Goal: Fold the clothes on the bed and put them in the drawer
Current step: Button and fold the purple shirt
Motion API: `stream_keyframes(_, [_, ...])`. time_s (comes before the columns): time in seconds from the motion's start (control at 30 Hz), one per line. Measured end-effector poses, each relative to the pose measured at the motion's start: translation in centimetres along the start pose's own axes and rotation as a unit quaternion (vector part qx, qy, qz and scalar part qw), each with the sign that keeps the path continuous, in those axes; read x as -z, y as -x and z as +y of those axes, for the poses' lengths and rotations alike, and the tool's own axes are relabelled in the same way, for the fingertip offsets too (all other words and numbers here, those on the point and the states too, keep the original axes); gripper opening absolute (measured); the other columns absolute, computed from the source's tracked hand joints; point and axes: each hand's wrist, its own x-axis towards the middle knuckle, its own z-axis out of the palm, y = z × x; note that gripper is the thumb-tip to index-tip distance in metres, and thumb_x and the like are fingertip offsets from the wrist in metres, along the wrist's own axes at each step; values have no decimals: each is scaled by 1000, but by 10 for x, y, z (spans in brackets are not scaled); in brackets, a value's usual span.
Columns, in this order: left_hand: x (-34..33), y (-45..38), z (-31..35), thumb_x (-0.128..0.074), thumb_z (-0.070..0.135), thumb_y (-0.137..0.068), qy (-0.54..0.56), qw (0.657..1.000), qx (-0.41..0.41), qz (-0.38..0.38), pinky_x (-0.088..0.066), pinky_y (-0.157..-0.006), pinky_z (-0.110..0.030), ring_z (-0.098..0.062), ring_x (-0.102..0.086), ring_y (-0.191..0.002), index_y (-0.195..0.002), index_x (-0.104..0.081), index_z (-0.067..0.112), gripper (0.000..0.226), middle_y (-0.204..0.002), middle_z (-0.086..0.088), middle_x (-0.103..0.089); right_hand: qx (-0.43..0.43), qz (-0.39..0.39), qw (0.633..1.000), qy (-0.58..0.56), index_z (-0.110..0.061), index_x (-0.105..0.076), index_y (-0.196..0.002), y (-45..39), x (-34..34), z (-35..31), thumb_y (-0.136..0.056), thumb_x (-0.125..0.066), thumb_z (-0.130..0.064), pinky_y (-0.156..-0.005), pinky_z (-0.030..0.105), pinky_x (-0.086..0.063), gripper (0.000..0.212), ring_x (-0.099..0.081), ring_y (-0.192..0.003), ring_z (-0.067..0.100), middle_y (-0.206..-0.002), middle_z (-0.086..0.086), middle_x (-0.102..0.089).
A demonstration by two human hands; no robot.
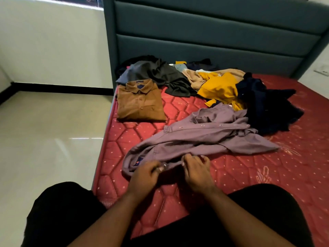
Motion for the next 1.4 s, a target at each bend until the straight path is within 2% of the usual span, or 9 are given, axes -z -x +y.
stream_keyframes(0.23, [52, -46, 75, -59, 25, -86, 173, 973, -39, 147, -49, -74, -31, -8, -61, -77, -90, -72, 8, 22, -80, 8, -70, 61, -264, 959, -86, -20, -60, -102, -28, 74, 29, -80, -46, -58, -83, 34, -46, 46, -63, -102, 22, -103, -2, -68])
stream_keyframes(0.4, [97, -86, 107, -62, 17, -94, 135, 949, -105, 265, -47, -82, -16, -10, -61, -86, -100, -71, 12, 12, -95, -4, -69, -182, -226, 940, 178, -36, -51, -128, -78, 123, 106, -86, -55, -37, -100, 43, -34, 42, -55, -118, 30, -127, 7, -61])
stream_keyframes(0.67, [203, -178, 127, -55, 33, -92, 157, 890, -51, 424, -44, -69, -36, -17, -48, -73, -84, -65, 9, 27, -78, -6, -57, -229, 61, 962, 132, -21, -52, -104, -212, 274, 121, -86, -55, -15, -81, 42, -44, 19, -60, -95, 39, -102, 19, -60])
stream_keyframes(0.8, [185, -128, 87, -62, 25, -90, 215, 944, -36, 249, -43, -76, -31, -19, -54, -81, -77, -65, 20, 15, -81, -6, -63, -139, -116, 981, 65, -18, -56, -67, -192, 280, 138, -76, -67, -4, -66, 34, -42, 20, -55, -66, 17, -72, 4, -56])
stream_keyframes(0.87, [156, -78, 41, -57, 56, -77, -14, 999, -9, -47, -41, -73, -19, -13, -58, -79, -88, -68, 21, 39, -87, -4, -67, -158, -397, 892, 146, -17, -64, -73, -153, 253, 151, -82, -68, -5, -54, 31, -43, 15, -46, -42, 0, -64, 0, -54])
stream_keyframes(0.93, [125, -38, 1, -42, 80, -71, -216, 931, -9, -294, -34, -64, -7, 3, -53, -68, -86, -64, 26, 60, -79, 9, -60, -212, -571, 772, 183, -11, -61, -78, -115, 229, 161, -88, -66, -9, -43, 20, -38, 12, -41, -35, 0, -59, -1, -51])
stream_keyframes(1.0, [102, -12, -31, -45, 72, -85, -240, 911, 8, -334, -35, -65, -8, 6, -52, -66, -75, -51, 36, 38, -73, 16, -52, -257, -605, 738, 155, -15, -54, -77, -90, 203, 166, -86, -70, -10, -48, 21, -42, 19, -52, -49, 9, -64, 4, -59])
stream_keyframes(1.23, [76, -14, -25, -61, 14, -95, 71, 993, 82, 49, -43, -59, -22, 5, -53, -60, -70, -61, 18, 25, -65, 19, -65, -155, -350, 875, 295, -44, -48, -130, -97, 149, 149, -90, -56, -43, -105, 45, -36, 42, -41, -133, 24, -146, -1, -41])
stream_keyframes(1.4, [57, -11, 11, -65, 10, -92, 151, 983, 91, -52, -40, -59, -16, 3, -51, -62, -76, -68, 11, 17, -65, 10, -61, -7, -303, 952, 36, -20, -69, -109, -133, 65, 56, -86, -62, -27, -88, 33, -47, 24, -59, -109, 29, -117, 7, -64])
